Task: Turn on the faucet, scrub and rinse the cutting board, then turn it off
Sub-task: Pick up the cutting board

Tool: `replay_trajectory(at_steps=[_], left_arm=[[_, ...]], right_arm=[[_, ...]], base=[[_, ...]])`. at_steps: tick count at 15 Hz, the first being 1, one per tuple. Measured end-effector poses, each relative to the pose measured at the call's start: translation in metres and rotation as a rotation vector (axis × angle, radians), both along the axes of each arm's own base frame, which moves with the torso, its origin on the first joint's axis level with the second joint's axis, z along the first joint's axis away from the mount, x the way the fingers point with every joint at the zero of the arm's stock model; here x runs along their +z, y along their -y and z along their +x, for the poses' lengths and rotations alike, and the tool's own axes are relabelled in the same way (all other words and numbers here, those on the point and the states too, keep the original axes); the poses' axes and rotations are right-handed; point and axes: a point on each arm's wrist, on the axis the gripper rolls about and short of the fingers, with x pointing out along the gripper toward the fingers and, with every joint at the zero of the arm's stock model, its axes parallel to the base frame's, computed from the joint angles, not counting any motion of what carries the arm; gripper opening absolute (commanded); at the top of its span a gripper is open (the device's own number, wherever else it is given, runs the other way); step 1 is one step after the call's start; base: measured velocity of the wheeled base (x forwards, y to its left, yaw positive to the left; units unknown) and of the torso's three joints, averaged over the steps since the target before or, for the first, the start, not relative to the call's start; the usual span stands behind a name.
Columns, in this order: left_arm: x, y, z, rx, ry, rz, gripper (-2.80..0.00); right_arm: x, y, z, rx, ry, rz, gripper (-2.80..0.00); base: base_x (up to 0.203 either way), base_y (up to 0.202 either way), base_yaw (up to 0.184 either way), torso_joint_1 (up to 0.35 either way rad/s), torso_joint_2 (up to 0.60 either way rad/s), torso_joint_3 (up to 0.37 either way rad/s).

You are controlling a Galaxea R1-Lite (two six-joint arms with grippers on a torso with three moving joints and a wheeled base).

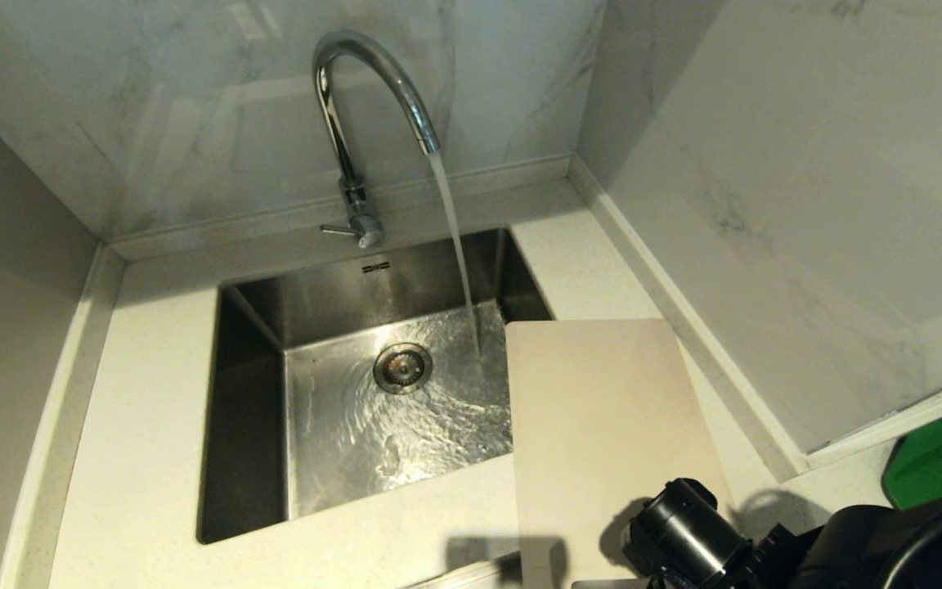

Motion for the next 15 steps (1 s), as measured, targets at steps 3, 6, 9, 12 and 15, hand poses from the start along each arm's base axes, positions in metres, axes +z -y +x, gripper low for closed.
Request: replay_trajectory(at_steps=[3,6,9,12,15], left_arm=[[0.0,0.0,0.0,0.0,0.0,0.0,-2.8],[0.0,0.0,0.0,0.0,0.0,0.0,-2.8],[0.0,0.0,0.0,0.0,0.0,0.0,-2.8],[0.0,0.0,0.0,0.0,0.0,0.0,-2.8],[0.0,0.0,0.0,0.0,0.0,0.0,-2.8]], right_arm=[[-0.001,-0.002,0.004,-0.001,0.0,-0.002,0.0],[-0.002,-0.004,0.007,0.0,-0.003,-0.005,0.0],[-0.007,-0.005,0.008,0.0,-0.019,-0.016,0.0],[-0.012,-0.009,0.014,-0.003,0.005,-0.015,0.0],[-0.017,-0.013,0.021,-0.024,0.08,-0.038,0.0]], base=[[0.0,0.0,0.0,0.0,0.0,0.0],[0.0,0.0,0.0,0.0,0.0,0.0],[0.0,0.0,0.0,0.0,0.0,0.0],[0.0,0.0,0.0,0.0,0.0,0.0],[0.0,0.0,0.0,0.0,0.0,0.0]])
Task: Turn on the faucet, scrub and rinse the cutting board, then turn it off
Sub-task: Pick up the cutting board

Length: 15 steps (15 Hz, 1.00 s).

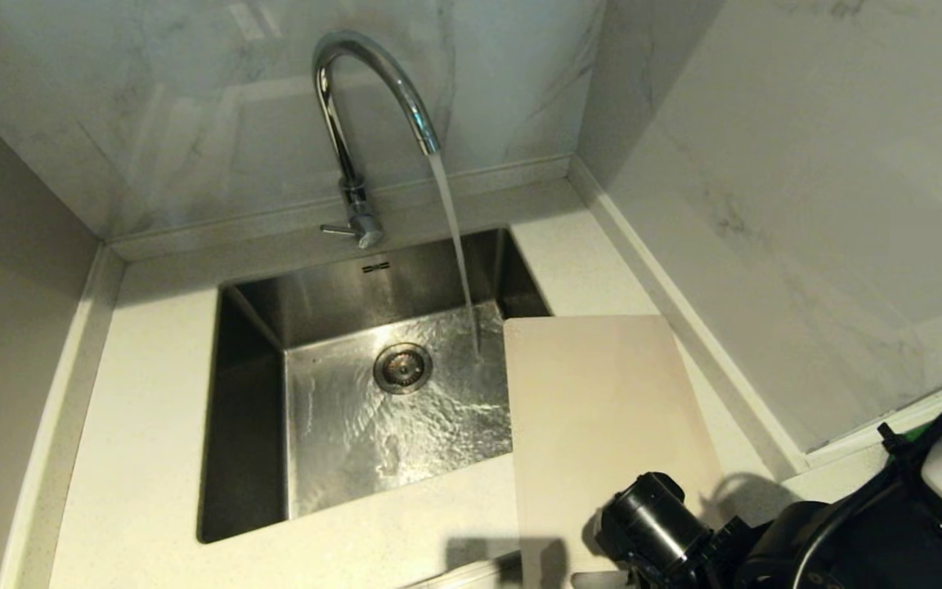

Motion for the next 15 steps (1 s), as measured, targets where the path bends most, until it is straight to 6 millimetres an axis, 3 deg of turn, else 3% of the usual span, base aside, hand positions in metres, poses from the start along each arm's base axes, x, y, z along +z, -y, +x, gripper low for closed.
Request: replay_trajectory(at_steps=[15], left_arm=[[0.0,0.0,0.0,0.0,0.0,0.0,-2.8]], right_arm=[[-0.027,-0.01,0.001,0.012,0.042,0.01,0.0]], base=[[0.0,0.0,0.0,0.0,0.0,0.0]])
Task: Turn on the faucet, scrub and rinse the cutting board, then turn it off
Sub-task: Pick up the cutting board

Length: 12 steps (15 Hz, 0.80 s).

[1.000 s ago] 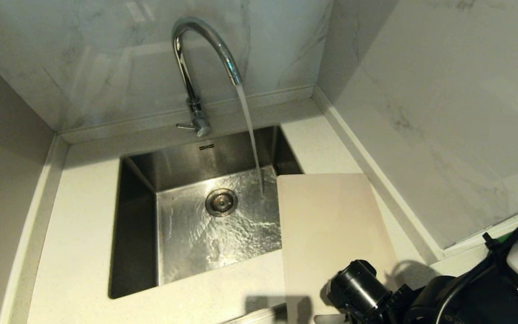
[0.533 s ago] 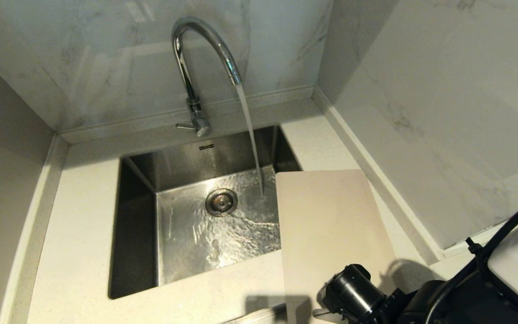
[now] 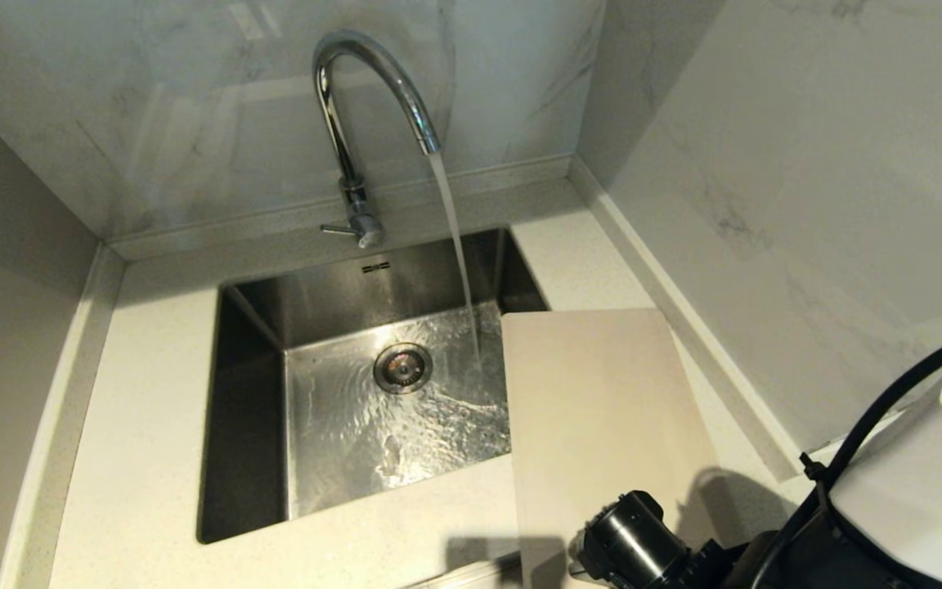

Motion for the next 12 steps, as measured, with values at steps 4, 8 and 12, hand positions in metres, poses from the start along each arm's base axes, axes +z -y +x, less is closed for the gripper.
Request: replay_trajectory(at_steps=[4,8,12], left_arm=[[0.0,0.0,0.0,0.0,0.0,0.0,-2.8],[0.0,0.0,0.0,0.0,0.001,0.0,-2.8],[0.0,0.0,0.0,0.0,0.0,0.0,-2.8]], right_arm=[[-0.012,0.002,-0.003,0.0,-0.011,-0.011,0.0],[-0.019,0.001,-0.002,0.0,-0.01,-0.01,0.0],[-0.028,-0.003,0.0,0.007,0.01,-0.003,0.0]], base=[[0.0,0.0,0.0,0.0,0.0,0.0],[0.0,0.0,0.0,0.0,0.0,0.0],[0.0,0.0,0.0,0.0,0.0,0.0]])
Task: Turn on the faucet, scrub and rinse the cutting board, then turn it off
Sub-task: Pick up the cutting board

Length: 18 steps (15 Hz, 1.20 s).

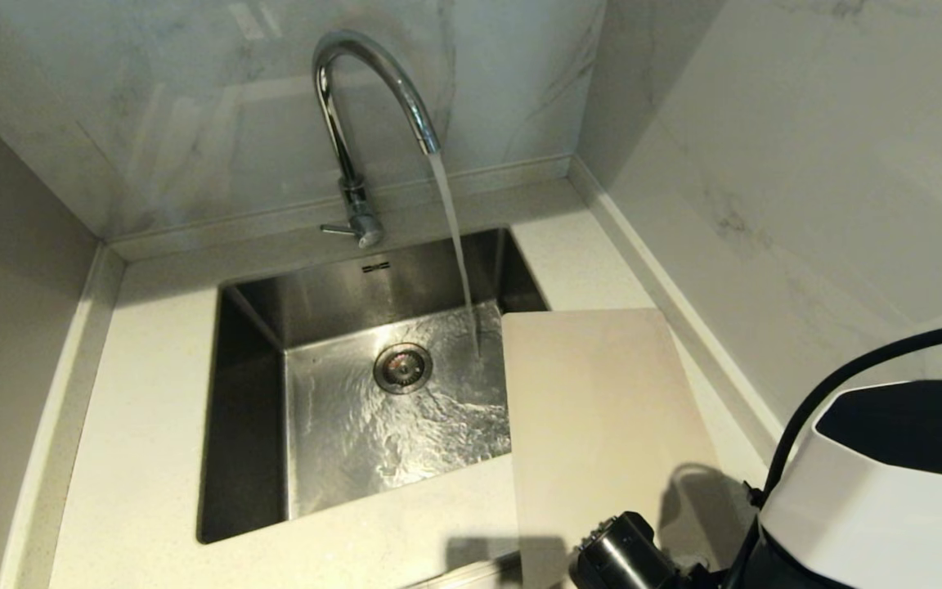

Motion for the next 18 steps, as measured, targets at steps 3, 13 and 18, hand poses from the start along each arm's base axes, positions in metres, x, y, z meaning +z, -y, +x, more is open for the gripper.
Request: replay_trajectory(at_steps=[3,13,18], left_arm=[[0.0,0.0,0.0,0.0,0.0,0.0,-2.8],[0.0,0.0,0.0,0.0,0.0,-0.001,-2.8],[0.0,0.0,0.0,0.0,0.0,0.0,-2.8]], right_arm=[[-0.004,-0.002,-0.001,0.008,-0.009,-0.007,0.0],[-0.02,-0.006,-0.003,0.027,0.043,0.026,0.0],[-0.029,-0.004,-0.005,0.028,0.038,0.025,-2.8]], base=[[0.0,0.0,0.0,0.0,0.0,0.0],[0.0,0.0,0.0,0.0,0.0,0.0],[0.0,0.0,0.0,0.0,0.0,0.0]])
